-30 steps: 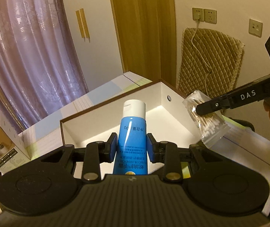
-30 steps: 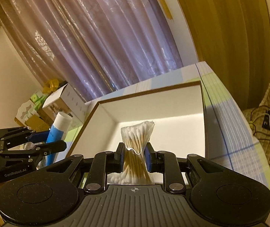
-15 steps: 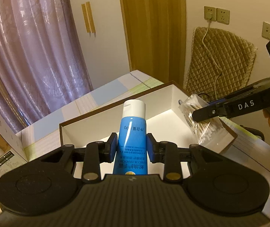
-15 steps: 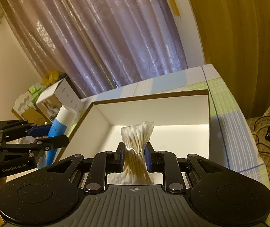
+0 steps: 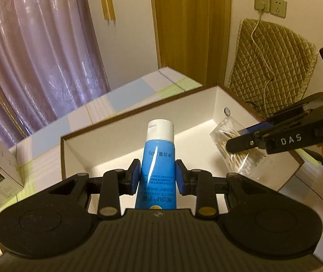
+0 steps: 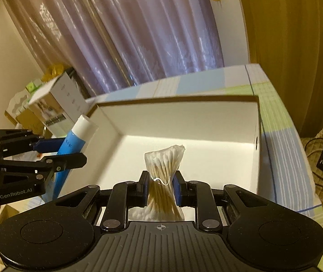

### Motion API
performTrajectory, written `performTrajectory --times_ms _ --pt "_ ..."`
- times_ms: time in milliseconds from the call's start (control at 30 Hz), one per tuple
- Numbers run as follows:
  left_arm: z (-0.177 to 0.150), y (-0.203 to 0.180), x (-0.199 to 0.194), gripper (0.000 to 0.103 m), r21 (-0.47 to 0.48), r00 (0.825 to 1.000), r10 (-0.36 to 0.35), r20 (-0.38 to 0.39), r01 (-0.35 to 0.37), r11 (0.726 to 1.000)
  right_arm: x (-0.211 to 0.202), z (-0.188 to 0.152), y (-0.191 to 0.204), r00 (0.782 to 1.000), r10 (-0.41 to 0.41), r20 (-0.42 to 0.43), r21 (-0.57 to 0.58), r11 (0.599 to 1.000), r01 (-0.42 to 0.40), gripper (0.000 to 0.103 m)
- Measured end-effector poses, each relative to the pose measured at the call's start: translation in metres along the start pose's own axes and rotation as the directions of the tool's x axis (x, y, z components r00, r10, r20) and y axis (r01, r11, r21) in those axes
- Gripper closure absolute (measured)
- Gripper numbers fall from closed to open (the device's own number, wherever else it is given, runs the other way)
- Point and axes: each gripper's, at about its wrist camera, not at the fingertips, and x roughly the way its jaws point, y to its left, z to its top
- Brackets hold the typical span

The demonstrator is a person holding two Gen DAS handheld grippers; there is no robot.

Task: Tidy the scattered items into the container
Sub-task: 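Carry both items over the box and release them inside with both tools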

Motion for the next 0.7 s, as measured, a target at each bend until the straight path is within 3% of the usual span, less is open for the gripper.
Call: performTrajectory --times_ms 367,400,433,700 --pt "-0.013 0.006 0.054 0.076 -0.13 0.993 -0.028 -0.118 0.012 0.991 0.047 -0.004 -0.001 0.992 -0.057 -0.116 0.0 0.998 0.057 0.078" --pt "-0.014 0.006 0.058 0.09 -0.141 0.992 -0.031 -0.125 0.013 0.99 0.051 -0.005 -0.001 0.989 -0.067 -0.13 -0.004 0.998 0.067 0.078" --pt "-0.015 0.007 0.062 0.093 -0.153 0.99 -0.038 -0.134 0.017 0.988 0.054 -0.006 -0.001 0.986 -0.075 -0.146 -0.005 0.997 0.075 0.078" --pt "-0.021 0.014 0.075 0.088 -0.182 0.982 -0.033 -0.186 -0.001 0.983 0.064 -0.011 -0.002 0.976 -0.09 -0.198 -0.006 0.996 0.09 0.078"
